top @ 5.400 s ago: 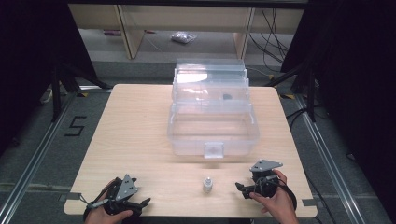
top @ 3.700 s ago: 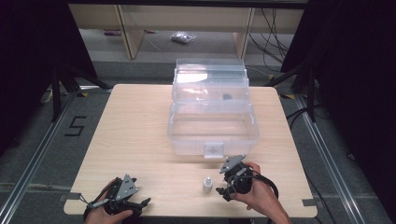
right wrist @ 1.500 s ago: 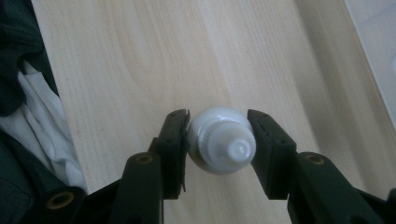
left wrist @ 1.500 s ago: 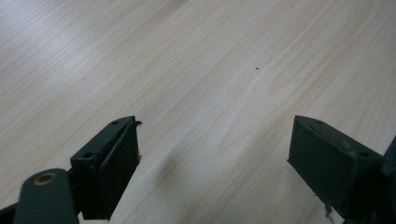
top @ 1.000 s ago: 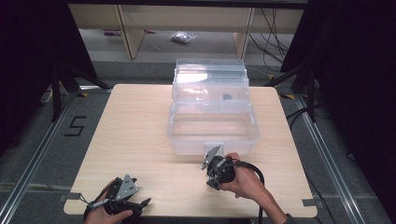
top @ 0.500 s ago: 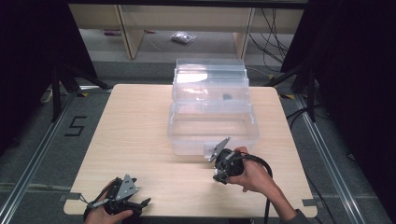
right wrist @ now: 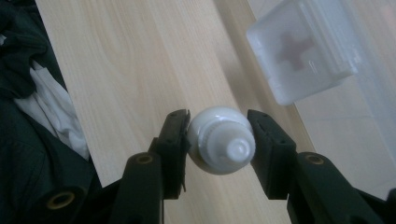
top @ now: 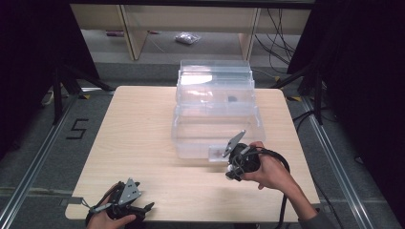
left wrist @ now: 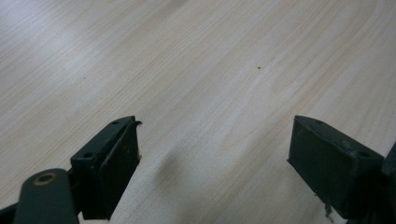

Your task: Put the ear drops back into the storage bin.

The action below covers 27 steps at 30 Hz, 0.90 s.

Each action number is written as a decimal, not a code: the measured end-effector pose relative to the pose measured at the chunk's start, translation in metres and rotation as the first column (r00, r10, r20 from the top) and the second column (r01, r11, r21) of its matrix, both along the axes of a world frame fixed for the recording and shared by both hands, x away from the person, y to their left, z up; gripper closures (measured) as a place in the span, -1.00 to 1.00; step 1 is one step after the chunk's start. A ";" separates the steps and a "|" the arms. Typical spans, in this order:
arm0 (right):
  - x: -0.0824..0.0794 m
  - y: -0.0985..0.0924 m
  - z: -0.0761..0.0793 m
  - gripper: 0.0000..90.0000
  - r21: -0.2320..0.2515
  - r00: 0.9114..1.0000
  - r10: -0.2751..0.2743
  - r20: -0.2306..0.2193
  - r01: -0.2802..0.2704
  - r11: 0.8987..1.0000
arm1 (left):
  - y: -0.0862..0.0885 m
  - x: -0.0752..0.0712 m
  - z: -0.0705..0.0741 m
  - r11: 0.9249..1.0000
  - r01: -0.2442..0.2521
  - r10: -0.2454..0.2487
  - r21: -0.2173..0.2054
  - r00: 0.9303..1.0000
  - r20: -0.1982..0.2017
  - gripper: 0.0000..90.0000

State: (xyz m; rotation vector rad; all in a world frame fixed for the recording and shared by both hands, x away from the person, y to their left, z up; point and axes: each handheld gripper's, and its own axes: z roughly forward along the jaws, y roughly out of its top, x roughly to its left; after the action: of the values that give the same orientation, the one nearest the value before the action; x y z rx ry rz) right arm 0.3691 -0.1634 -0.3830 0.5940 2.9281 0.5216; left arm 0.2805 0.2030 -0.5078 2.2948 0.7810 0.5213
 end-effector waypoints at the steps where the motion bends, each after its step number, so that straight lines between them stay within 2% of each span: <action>1: 0.001 -0.001 0.002 0.34 0.000 1.000 0.005 0.003 -0.005 1.000 | 0.000 0.000 0.000 1.000 0.001 -0.001 0.000 1.000 0.001 -0.65; 5: 0.003 -0.003 0.007 0.34 0.000 1.000 0.004 0.001 -0.004 1.000 | 0.000 0.000 0.000 1.000 0.002 -0.002 -0.001 1.000 0.001 -0.65; 9: 0.005 -0.007 0.015 0.34 0.007 1.000 -0.012 0.001 0.012 1.000 | 0.000 -0.002 0.000 1.000 -0.004 0.004 -0.014 1.000 -0.002 -0.65; 10: 0.006 -0.009 0.018 0.34 0.002 1.000 -0.031 0.005 0.031 1.000 | -0.001 -0.002 0.000 1.000 -0.009 0.008 -0.017 1.000 -0.006 -0.65; 14: 0.010 -0.012 0.024 0.34 0.008 1.000 -0.025 0.007 0.024 1.000 | 0.000 -0.001 0.001 1.000 -0.001 0.001 -0.011 1.000 0.000 -0.65; 16: 0.013 -0.013 0.029 0.34 0.002 0.999 -0.042 0.009 0.042 0.999 | 0.000 0.000 0.000 1.000 -0.002 0.002 -0.001 1.000 0.003 -0.65; 23: 0.020 -0.017 0.035 0.34 -0.005 0.999 -0.042 0.009 0.042 0.999 | -0.001 -0.001 -0.001 1.000 -0.011 0.011 -0.014 1.000 -0.004 -0.65; 24: 0.020 -0.017 0.036 0.34 -0.004 0.998 -0.062 0.007 0.062 0.998 | -0.001 -0.001 0.000 1.000 -0.008 0.008 -0.017 1.000 -0.002 -0.65; 27: 0.025 -0.020 0.039 0.34 -0.003 0.998 -0.058 0.014 0.058 0.998 | 0.000 -0.001 0.001 1.000 0.001 -0.001 -0.009 1.000 0.001 -0.65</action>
State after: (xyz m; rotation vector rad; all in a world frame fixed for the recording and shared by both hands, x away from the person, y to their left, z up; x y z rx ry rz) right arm 0.3945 -0.1831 -0.3436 0.6705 2.8881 0.5124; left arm 0.2794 0.2027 -0.5071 2.2860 0.7804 0.5177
